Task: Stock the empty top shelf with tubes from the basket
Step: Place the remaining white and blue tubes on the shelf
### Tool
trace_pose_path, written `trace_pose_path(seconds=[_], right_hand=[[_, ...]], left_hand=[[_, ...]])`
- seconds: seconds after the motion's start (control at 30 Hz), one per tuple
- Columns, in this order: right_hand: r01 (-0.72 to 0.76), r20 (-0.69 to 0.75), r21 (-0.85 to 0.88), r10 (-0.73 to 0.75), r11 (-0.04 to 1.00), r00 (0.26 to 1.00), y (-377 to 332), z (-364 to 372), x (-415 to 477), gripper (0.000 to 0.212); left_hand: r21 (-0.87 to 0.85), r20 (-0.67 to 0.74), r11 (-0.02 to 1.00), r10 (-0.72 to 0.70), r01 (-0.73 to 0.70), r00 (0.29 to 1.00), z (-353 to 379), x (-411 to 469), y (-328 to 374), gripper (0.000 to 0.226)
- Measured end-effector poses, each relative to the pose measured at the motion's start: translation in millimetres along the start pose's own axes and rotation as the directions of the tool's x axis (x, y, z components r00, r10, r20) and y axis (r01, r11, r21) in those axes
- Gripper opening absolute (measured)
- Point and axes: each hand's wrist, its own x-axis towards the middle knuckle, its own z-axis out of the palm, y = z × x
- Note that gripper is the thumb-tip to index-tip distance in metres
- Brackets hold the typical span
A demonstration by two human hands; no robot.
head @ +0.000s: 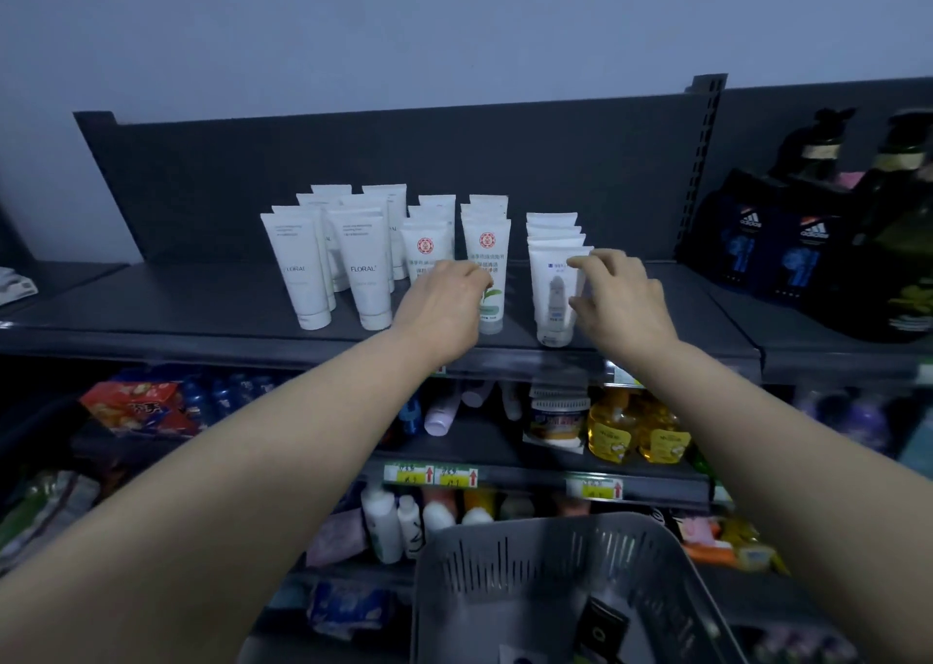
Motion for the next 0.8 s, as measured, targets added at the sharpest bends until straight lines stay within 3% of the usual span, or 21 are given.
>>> trace_pose_path(seconds=[0.27,0.47,0.63,0.8], right_hand=[[-0.031,0.103,-0.106,0.042,0.994,0.994,9,22,-84,0.047],[0.002,0.279,-0.106,0.028,0.994,0.960,30,69,-146,0.048],[0.000,0.522,-0.074,0.039,0.997,0.852,56,116,-189,0.044],[0.026,0.733,-0.062,0.027,0.998,0.680,81,156,-224,0.047]], left_hand=[[-0.127,0.089,0.991,0.060,-0.048,0.994,38,-51,11,0.041],[-0.264,0.253,0.962,-0.003,0.072,0.968,94,-98,34,0.037],[-0.280,0.479,0.931,-0.074,0.232,0.875,163,-141,55,0.032],[-0.232,0.732,0.866,-0.144,0.442,0.666,221,-183,71,0.018]])
